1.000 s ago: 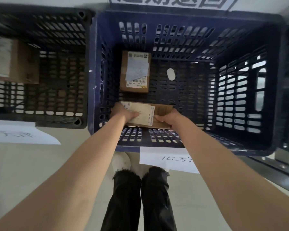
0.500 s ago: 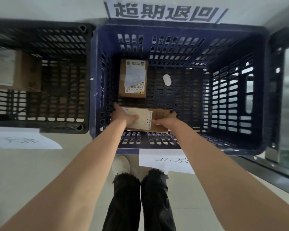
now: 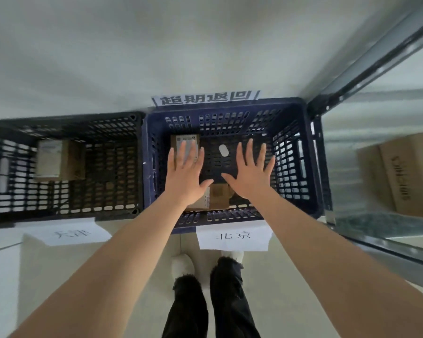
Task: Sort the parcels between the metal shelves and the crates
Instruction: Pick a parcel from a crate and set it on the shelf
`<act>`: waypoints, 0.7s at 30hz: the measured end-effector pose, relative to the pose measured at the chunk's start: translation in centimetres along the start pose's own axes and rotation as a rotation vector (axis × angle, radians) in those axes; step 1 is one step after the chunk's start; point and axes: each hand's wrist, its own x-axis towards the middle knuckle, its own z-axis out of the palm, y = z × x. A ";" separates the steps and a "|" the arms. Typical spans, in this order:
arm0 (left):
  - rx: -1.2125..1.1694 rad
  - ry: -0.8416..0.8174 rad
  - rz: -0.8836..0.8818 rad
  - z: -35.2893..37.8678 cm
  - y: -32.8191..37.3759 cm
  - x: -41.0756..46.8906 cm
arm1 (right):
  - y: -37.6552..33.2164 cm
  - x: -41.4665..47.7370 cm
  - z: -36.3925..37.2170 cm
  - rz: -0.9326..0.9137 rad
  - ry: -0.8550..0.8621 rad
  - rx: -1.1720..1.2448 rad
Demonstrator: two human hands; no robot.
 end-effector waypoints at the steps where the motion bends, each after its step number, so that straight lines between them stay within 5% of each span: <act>1: 0.035 0.064 0.039 -1.1 0.2 -0.3 | 0.3 -0.7 -0.9 -0.016 0.074 -0.028; 6: 0.154 0.203 0.135 -5.6 1.4 -1.4 | 1.7 -4.7 -3.8 0.035 0.206 -0.038; 21: 0.333 0.226 0.493 -9.4 9.4 -18.7 | 5.2 -31.6 -1.8 0.409 0.029 0.336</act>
